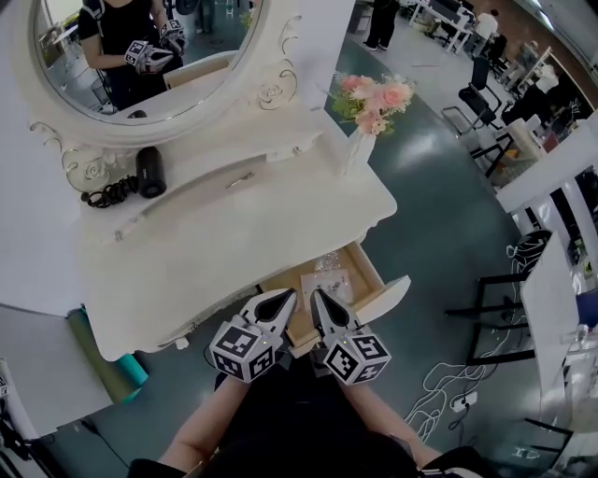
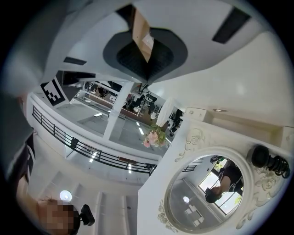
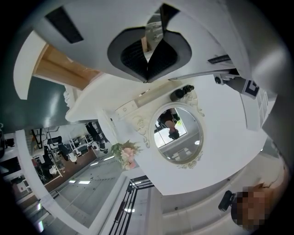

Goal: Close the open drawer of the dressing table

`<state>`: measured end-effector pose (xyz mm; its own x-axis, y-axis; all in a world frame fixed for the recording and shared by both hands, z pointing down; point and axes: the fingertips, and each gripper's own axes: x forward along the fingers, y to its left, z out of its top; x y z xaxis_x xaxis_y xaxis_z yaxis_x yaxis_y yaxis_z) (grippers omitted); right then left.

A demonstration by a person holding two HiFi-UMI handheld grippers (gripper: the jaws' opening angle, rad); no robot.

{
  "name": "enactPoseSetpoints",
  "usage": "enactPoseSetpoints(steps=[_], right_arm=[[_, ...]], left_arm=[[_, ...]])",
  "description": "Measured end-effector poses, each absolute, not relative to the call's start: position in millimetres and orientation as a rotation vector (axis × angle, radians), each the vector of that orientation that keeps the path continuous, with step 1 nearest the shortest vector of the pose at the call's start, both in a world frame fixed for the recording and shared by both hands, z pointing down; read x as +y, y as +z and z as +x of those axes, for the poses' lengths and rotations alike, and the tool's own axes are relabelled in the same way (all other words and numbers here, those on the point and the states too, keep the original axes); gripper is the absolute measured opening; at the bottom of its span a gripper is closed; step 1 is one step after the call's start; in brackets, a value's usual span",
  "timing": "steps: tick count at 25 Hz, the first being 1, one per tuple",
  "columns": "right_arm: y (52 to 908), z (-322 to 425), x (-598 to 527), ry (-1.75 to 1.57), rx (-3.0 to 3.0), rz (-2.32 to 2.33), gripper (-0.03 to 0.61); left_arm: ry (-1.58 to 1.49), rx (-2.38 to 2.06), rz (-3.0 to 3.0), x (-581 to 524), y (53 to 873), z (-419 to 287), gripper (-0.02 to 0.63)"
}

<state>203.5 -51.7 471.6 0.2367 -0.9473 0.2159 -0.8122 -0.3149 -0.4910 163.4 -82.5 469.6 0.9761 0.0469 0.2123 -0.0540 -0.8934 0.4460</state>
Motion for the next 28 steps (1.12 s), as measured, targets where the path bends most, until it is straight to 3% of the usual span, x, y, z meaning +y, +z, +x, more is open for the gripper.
enactPoseSetpoints(steps=[28], right_arm=[[505.1,307.0,30.9,-0.890,1.894,-2.091,0.020]], left_arm=[[0.363,-0.351,2.534,10.6,518.3,248.0,-0.002]])
